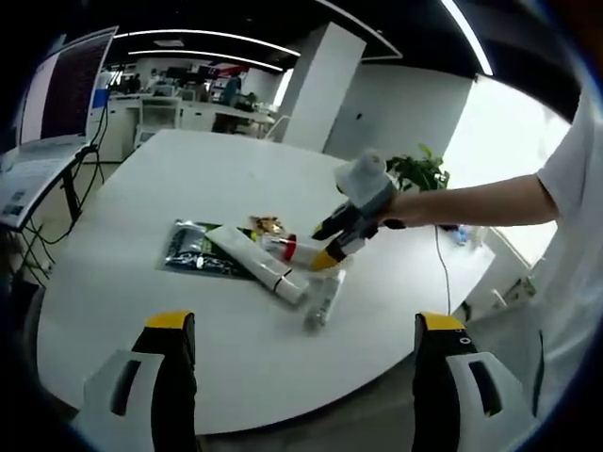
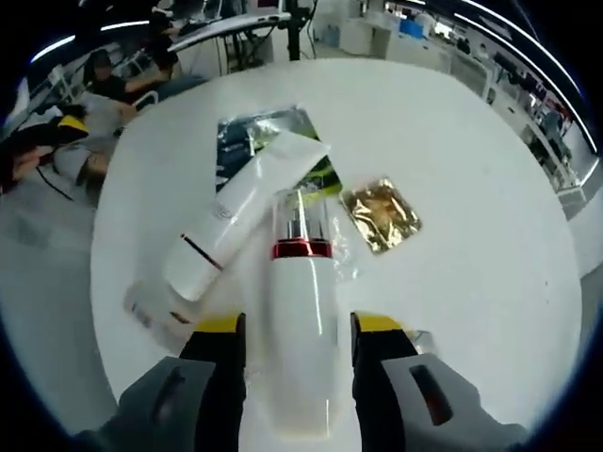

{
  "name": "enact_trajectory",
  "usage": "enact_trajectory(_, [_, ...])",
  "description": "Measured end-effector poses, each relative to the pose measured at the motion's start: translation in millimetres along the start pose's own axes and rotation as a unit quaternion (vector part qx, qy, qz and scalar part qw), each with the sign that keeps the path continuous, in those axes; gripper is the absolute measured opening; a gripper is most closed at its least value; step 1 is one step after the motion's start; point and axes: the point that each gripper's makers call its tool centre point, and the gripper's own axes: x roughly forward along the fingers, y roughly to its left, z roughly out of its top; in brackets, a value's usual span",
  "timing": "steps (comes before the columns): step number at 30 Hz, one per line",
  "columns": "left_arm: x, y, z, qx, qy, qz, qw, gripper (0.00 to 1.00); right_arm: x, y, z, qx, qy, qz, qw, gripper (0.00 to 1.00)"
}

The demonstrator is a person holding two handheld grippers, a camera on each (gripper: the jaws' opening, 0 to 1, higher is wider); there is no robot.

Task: Arrange the skincare products in the storage area until every visible bottle or jar stands upright without overlapping.

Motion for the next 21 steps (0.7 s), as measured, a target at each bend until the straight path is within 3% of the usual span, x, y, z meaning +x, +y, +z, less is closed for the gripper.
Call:
enact_trajectory(3, [-0.1, 0.8, -0.6, 0.0, 0.001, 0.0, 1.0, 0.89, 8.1, -8.2, 2.7, -0.004, 0.006, 0.002, 1.0, 0.43])
enact_trajectory(14, [0.5, -0.5, -2.5, 0.001, 0.006, 0.0, 1.0, 0.89, 14.5, -3.1, 2.0, -0.027, 0.034, 0.009, 0.999, 0.33])
enact_trajectory(21, [0.9, -0.2, -3.9, 0.002, 0.009, 0.001, 1.0, 0.89, 15.8, -3.5, 3.3, -0.035, 0.045, 0.016, 0.9982, 0.33])
